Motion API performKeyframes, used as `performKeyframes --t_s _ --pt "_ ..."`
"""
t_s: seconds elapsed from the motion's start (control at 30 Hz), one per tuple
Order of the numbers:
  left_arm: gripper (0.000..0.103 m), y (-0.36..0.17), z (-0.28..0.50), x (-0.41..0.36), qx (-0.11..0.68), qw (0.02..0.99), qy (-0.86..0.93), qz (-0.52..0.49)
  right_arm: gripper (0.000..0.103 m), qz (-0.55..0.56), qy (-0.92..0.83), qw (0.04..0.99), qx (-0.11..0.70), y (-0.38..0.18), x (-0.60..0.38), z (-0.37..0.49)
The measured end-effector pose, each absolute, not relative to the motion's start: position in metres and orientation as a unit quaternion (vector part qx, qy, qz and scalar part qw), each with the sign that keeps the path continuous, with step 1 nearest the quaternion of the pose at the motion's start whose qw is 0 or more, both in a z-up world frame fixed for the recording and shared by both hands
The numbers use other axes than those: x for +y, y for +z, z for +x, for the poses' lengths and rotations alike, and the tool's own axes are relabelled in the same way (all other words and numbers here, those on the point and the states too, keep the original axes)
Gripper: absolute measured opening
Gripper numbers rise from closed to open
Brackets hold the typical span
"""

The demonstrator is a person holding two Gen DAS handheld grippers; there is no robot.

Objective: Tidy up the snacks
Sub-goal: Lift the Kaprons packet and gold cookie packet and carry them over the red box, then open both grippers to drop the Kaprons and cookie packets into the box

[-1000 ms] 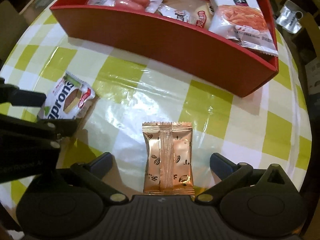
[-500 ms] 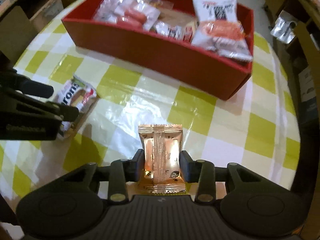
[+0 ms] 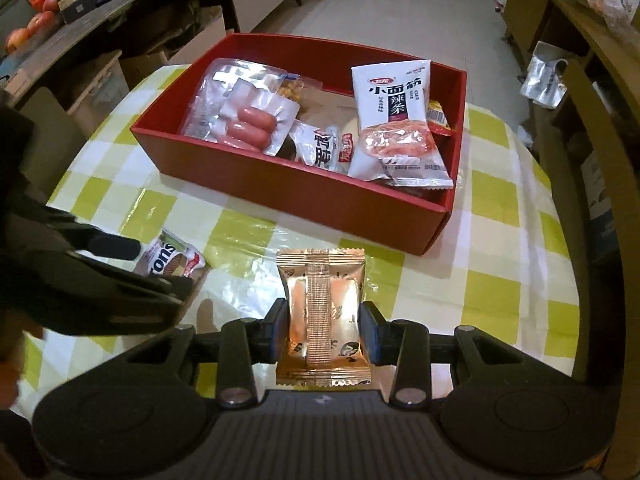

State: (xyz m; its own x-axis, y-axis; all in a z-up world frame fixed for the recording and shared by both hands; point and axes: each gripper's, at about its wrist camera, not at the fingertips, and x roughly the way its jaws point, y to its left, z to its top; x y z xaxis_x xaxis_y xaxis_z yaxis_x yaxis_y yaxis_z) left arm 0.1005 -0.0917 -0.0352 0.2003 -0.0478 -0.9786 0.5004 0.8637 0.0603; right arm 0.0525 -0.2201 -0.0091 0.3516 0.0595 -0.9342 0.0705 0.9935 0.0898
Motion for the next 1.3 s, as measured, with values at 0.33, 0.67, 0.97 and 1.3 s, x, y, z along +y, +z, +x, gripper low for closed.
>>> performKeyframes --t_s 0.33,0.67,0.97,1.3 --pt "0.022 -0.046 0.101 -0.083 0.632 0.736 -0.168 0.176 0.046 0.061 -0.007 0.828 0.558 -0.003 -0.227 0.054" --pt "0.022 -0.011 0.112 -0.081 0.606 0.762 -0.180 0.141 0.046 0.071 -0.011 0.841 0.536 0.011 -0.233 0.062" --pt "0.022 0.022 0.136 -0.101 0.564 0.797 -0.178 0.124 0.046 0.077 -0.022 0.864 0.497 0.033 -0.237 0.095" --pt "0.023 0.030 0.186 -0.127 0.537 0.821 -0.166 0.100 0.046 0.091 -0.036 0.875 0.475 0.032 -0.247 0.145"
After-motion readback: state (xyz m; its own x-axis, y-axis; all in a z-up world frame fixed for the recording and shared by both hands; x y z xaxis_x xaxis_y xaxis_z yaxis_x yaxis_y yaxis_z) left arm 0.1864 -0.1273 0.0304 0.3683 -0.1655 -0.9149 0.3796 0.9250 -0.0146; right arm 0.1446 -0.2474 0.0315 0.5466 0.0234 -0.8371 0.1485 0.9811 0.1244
